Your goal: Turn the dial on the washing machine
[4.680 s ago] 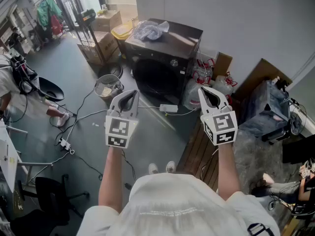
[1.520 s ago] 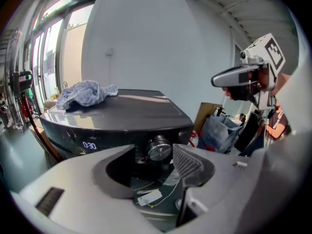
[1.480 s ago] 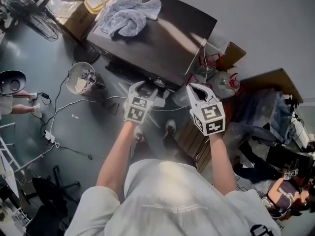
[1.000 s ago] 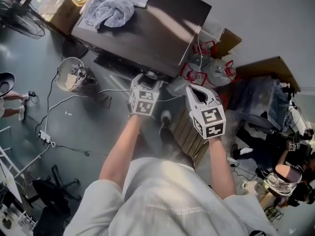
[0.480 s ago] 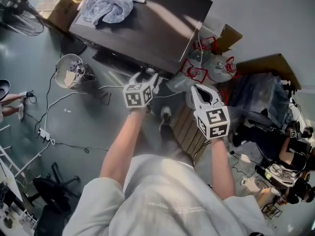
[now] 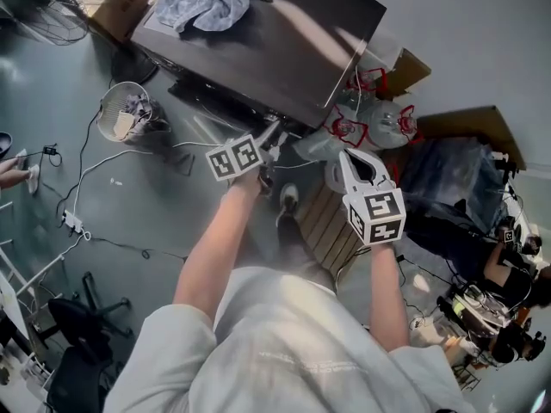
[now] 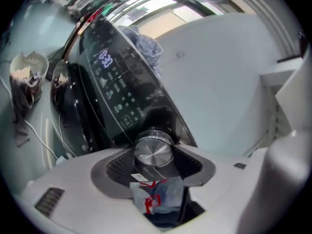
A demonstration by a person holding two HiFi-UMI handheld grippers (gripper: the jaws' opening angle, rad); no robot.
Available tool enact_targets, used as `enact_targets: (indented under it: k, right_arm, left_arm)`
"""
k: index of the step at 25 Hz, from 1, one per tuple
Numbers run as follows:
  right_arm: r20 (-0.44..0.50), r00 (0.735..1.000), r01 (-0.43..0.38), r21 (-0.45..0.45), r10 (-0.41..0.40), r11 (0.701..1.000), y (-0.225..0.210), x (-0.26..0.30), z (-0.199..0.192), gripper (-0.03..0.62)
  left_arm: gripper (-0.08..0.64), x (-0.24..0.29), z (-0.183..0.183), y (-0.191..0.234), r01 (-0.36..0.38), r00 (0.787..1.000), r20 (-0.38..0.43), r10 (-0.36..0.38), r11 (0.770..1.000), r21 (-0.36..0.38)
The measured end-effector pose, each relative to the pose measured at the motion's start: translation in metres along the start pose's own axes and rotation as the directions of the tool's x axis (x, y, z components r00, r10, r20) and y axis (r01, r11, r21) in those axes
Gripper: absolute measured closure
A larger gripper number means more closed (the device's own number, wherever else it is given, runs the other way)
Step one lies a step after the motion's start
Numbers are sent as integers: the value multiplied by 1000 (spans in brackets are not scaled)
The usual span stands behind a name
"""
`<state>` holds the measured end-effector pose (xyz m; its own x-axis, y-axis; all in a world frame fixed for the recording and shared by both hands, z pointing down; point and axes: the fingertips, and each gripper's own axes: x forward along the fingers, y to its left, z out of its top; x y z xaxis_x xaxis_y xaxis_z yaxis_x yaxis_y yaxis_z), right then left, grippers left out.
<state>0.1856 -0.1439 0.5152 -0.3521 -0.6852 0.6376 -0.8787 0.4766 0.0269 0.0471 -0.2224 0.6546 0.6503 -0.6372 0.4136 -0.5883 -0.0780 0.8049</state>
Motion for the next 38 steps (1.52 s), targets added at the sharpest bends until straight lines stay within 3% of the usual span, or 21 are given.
enact_targets:
  k: [2, 5, 7, 9, 12, 14, 16, 18, 20, 23, 28, 33, 34, 35, 38]
  right_arm:
    - [-3, 1000, 0, -1, 0, 1000, 0, 0, -1, 577]
    - [-3, 1000, 1, 0, -1, 1000, 2, 0, -2, 577]
    - [-1, 1000, 1, 6, -1, 1000, 2, -1, -2, 577]
    - [0, 1000, 1, 6, -1, 1000, 2, -2, -2, 577]
    - [4, 1000, 4, 3, -4, 1000, 2, -6, -2, 577]
    - [8, 1000, 9, 9, -9, 1000, -1, -9, -3, 577]
    - [12, 1000, 14, 22, -15, 1000, -4, -11, -5, 577]
    - [10, 1000, 17, 33, -18, 999, -6, -13, -8, 577]
    - [5, 1000, 17, 32, -17, 999, -6, -13, -9, 577]
    - [-4, 1000, 15, 21, -14, 1000, -6, -13, -13, 577]
    - [-10, 1000, 5, 16, -4, 1000, -5, -9, -15, 577]
    - [-22, 1000, -4, 19, 4, 1000, -4, -9, -21, 577]
    - [-23, 1000, -4, 21, 4, 1000, -4, -9, -22, 577]
    - [-24, 1000, -4, 21, 4, 1000, -4, -9, -23, 577]
    - [-28, 1000, -2, 24, 2, 1000, -7, -10, -25, 577]
  left_arm:
    - [302, 1, 0, 1, 50, 999, 20, -48, 991, -125]
    - [304, 1, 1, 4, 108, 994, 62, -94, 958, -266]
    - [305, 1, 2, 5, 127, 991, 86, -105, 942, -311]
    - [305, 1, 3, 5, 124, 990, 102, -97, 942, -310]
    - [304, -2, 9, 3, 101, 989, 127, -70, 963, -251]
    - [293, -5, 11, 1, 74, 991, 123, -54, 983, -170]
    - [281, -8, 6, -1, 31, 995, 91, -26, 998, -54]
    - [279, -11, 0, 0, -43, 998, 59, 37, 994, 105]
    - [279, -14, -3, 2, -118, 993, 49, 109, 954, 277]
    - [279, -14, -6, -2, -179, 983, 47, 178, 863, 472]
    - [279, -9, -4, -3, -249, 959, 72, 273, 700, 670]
    - [279, -2, -10, -14, -235, 956, 95, 279, 530, 815]
    - [279, -1, -11, -15, -241, 953, 104, 283, 507, 828]
    - [279, 0, -12, -15, -249, 951, 113, 287, 497, 831]
    - [279, 3, -11, -13, -270, 946, 122, 299, 525, 807]
